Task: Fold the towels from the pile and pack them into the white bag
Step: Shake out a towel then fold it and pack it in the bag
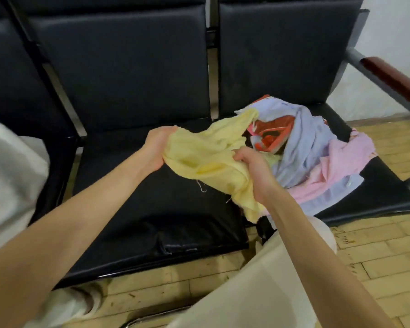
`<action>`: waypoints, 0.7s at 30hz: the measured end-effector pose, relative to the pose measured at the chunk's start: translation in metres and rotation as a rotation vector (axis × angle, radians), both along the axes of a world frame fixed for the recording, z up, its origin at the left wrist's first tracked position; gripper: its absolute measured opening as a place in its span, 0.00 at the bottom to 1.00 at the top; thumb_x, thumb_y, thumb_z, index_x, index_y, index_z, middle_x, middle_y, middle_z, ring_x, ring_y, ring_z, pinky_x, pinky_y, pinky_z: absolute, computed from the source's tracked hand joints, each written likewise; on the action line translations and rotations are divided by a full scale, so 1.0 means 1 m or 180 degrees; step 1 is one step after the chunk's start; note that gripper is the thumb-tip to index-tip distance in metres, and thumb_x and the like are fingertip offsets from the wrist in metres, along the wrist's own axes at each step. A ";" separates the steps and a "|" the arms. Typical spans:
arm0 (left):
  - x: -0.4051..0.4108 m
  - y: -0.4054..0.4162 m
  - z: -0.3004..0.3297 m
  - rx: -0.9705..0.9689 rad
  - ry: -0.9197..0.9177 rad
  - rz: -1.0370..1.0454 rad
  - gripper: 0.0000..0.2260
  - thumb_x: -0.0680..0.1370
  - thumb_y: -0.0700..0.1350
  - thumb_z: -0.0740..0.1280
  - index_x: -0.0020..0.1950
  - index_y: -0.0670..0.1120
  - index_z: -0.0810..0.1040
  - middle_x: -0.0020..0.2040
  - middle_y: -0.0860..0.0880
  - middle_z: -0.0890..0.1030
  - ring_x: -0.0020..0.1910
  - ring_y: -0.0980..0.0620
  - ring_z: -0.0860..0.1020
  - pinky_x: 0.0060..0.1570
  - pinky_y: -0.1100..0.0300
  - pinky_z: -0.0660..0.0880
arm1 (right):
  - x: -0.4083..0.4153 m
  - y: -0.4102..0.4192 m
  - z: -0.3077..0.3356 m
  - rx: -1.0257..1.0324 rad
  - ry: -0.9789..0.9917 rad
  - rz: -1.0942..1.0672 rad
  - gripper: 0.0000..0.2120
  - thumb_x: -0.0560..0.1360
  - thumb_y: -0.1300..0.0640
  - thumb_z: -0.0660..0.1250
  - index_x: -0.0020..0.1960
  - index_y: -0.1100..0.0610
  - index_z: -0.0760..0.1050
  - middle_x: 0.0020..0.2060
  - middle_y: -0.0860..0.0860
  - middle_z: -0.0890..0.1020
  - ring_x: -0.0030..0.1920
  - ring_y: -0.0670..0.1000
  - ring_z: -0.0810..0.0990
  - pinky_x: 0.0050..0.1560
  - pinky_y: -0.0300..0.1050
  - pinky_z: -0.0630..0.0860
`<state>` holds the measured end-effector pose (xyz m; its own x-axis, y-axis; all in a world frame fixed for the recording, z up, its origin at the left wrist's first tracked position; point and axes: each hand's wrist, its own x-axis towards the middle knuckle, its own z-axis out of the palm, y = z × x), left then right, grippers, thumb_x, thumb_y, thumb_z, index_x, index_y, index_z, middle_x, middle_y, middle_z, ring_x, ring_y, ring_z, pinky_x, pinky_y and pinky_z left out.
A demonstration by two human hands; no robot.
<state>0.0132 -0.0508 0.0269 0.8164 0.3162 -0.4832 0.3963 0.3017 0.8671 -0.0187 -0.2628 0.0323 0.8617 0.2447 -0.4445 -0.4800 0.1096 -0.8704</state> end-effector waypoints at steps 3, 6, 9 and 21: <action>-0.040 0.059 -0.034 0.0872 0.0307 -0.0039 0.10 0.78 0.43 0.67 0.59 0.42 0.77 0.51 0.44 0.80 0.44 0.51 0.80 0.37 0.59 0.77 | 0.002 0.031 -0.013 -0.0826 0.0339 0.0519 0.15 0.72 0.55 0.63 0.57 0.59 0.75 0.52 0.58 0.79 0.53 0.59 0.78 0.58 0.52 0.75; -0.081 0.098 -0.063 0.1485 0.0796 -0.0249 0.09 0.79 0.46 0.65 0.56 0.44 0.77 0.47 0.44 0.78 0.39 0.51 0.76 0.35 0.58 0.73 | 0.002 0.051 -0.030 -0.1197 0.0365 0.1054 0.13 0.73 0.58 0.67 0.57 0.57 0.74 0.55 0.56 0.79 0.55 0.57 0.79 0.59 0.54 0.76; -0.121 0.125 -0.087 0.1885 0.1176 -0.0678 0.07 0.80 0.47 0.64 0.55 0.46 0.76 0.43 0.48 0.75 0.38 0.54 0.73 0.32 0.61 0.71 | 0.004 0.068 -0.048 -0.1097 0.0243 0.1522 0.18 0.69 0.60 0.75 0.58 0.59 0.78 0.55 0.54 0.81 0.55 0.54 0.80 0.59 0.53 0.77; -0.182 0.173 -0.124 0.1796 0.1486 -0.0356 0.06 0.79 0.43 0.64 0.53 0.42 0.76 0.39 0.48 0.74 0.35 0.53 0.74 0.21 0.63 0.72 | -0.009 0.122 -0.126 -0.3341 -0.1783 0.2755 0.18 0.68 0.55 0.76 0.56 0.55 0.77 0.54 0.52 0.78 0.55 0.51 0.76 0.53 0.42 0.73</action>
